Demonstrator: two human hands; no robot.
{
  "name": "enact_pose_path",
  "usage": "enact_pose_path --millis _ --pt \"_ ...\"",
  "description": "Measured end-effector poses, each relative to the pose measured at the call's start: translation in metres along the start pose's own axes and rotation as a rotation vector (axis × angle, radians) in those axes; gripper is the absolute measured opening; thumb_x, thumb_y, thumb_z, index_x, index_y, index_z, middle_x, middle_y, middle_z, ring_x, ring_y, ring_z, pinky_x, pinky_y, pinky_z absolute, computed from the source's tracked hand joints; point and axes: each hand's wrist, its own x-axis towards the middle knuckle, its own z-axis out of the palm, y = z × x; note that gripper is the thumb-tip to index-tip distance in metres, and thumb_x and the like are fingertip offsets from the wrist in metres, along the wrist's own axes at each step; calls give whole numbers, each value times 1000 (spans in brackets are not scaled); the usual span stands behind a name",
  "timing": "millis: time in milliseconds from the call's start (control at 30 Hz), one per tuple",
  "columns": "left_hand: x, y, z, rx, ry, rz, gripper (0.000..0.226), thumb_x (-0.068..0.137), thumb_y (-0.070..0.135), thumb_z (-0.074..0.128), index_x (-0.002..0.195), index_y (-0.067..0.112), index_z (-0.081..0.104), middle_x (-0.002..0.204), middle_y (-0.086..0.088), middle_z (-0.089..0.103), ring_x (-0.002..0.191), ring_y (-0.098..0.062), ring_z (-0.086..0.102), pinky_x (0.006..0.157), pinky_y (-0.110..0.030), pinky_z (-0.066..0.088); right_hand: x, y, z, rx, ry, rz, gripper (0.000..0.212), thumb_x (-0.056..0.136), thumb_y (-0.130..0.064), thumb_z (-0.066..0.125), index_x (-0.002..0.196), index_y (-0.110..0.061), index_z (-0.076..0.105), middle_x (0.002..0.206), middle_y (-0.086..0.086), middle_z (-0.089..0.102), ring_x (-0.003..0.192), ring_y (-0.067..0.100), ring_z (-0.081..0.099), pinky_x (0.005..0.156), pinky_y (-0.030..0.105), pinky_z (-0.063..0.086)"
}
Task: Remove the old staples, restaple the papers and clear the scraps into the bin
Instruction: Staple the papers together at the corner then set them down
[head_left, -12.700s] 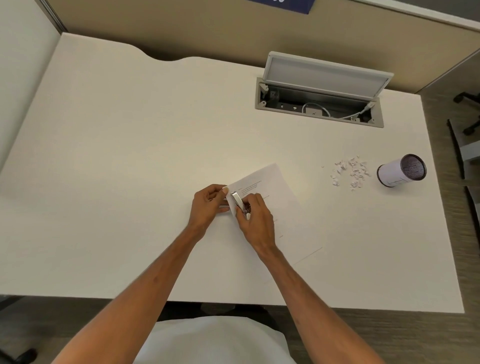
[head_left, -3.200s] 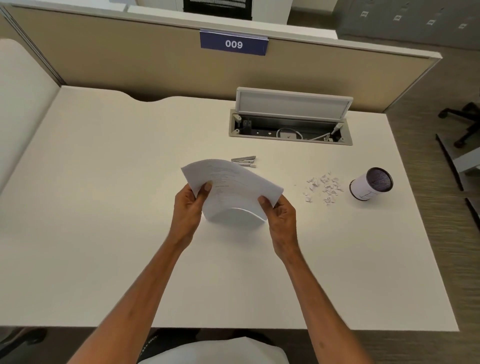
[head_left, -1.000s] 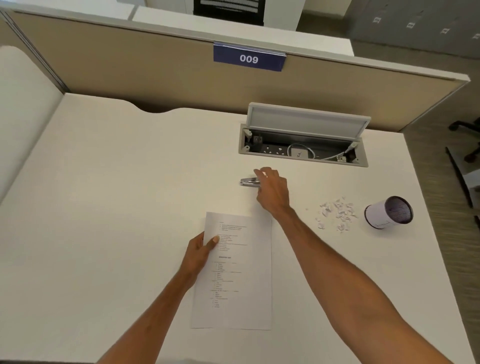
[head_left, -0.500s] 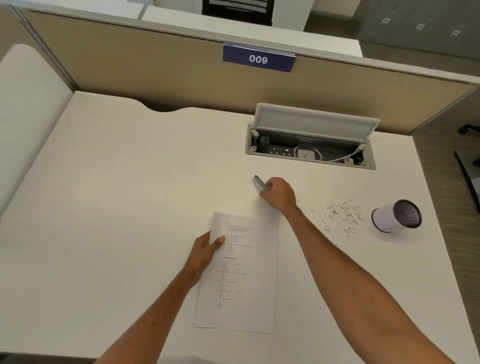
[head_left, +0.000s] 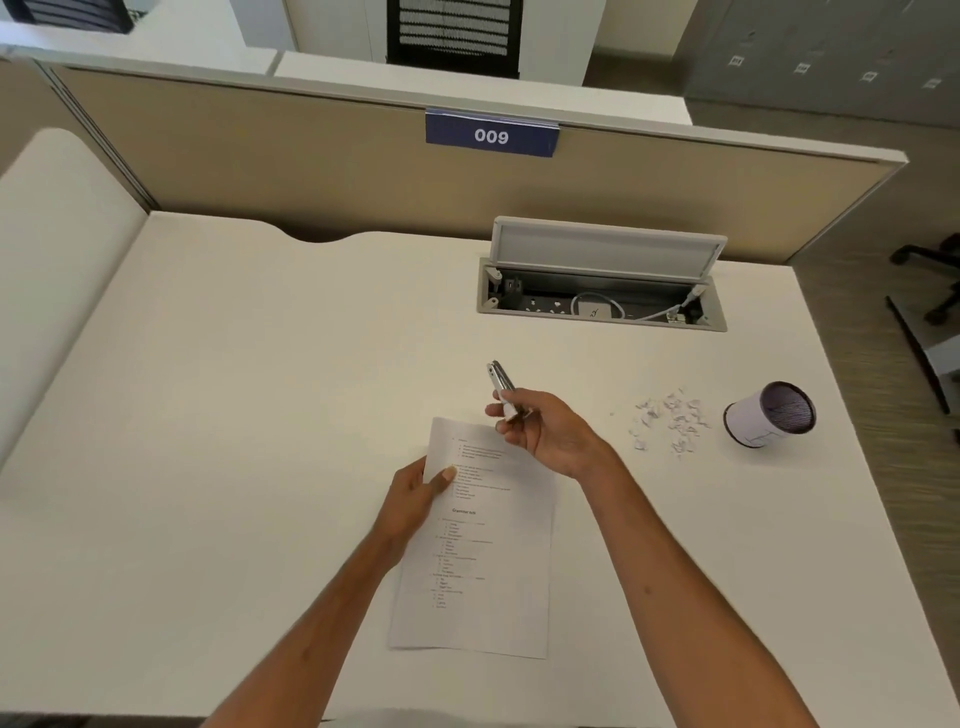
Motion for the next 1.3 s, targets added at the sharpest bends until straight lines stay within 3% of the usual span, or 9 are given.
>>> enact_pose_path --millis 133,267,467,600,733,900,1067,1200,1300 --pt "-7 -1 3 -1 -12 7 25 108 29 70 125 11 75 112 -12 86 97 -36 85 78 -43 70 -21 13 1 -33 -60 -14 43 104 -21 64 140 3 62 85 1 56 69 12 52 55 22 47" --pt "-14 -2 4 1 -15 21 26 108 29 71 124 9 75 113 -13 86 98 -36 84 80 -44 70 -34 26 -1 32 -70 35 51 106 -32 51 139 4 65 87 5 58 71 17 52 62 27 46" --pt "-24 -5 4 27 -24 28 26 108 30 71 124 10 74 112 -12 86 100 -38 84 82 -45 70 -56 42 -3 160 -125 41 47 104 -18 50 144 5 62 118 17 64 104 26 66 97 37 54" --pt "-30 -6 2 54 -28 31 26 108 31 71 124 11 75 113 -11 86 101 -39 84 86 -50 70 -69 49 -1 277 -196 -25 41 108 -7 55 145 11 57 134 23 64 135 34 61 124 41 42" --pt "-38 -2 2 84 -42 49 27 108 33 70 125 13 75 113 -9 86 99 -37 84 86 -50 70 -85 45 8 358 -149 -65 27 106 -2 61 128 13 63 133 26 68 138 39 61 112 36 52" --pt "-48 4 2 152 -44 92 27 109 36 69 123 14 75 110 -8 86 95 -35 85 87 -55 69 -97 36 12 210 -188 -99 49 106 -3 63 145 21 45 153 35 51 144 39 56 115 37 49" --pt "-58 15 2 209 -52 189 24 110 37 68 122 18 77 110 -7 86 93 -34 85 87 -62 67 -113 25 24 -97 -124 -230 47 101 -10 73 143 3 57 136 23 67 134 42 64 114 56 51" --pt "-67 23 3 261 -80 273 27 109 42 67 124 22 76 113 -3 86 91 -32 85 82 -60 69 -126 11 38 -375 18 -412 38 94 -16 82 131 -13 72 126 15 75 116 23 71 97 39 57" --pt "-73 28 7 293 -83 322 31 108 47 64 127 26 75 115 2 85 90 -29 85 78 -55 70 -133 2 46 -540 107 -491 33 91 -25 87 122 -24 77 121 0 78 106 24 74 89 43 59"
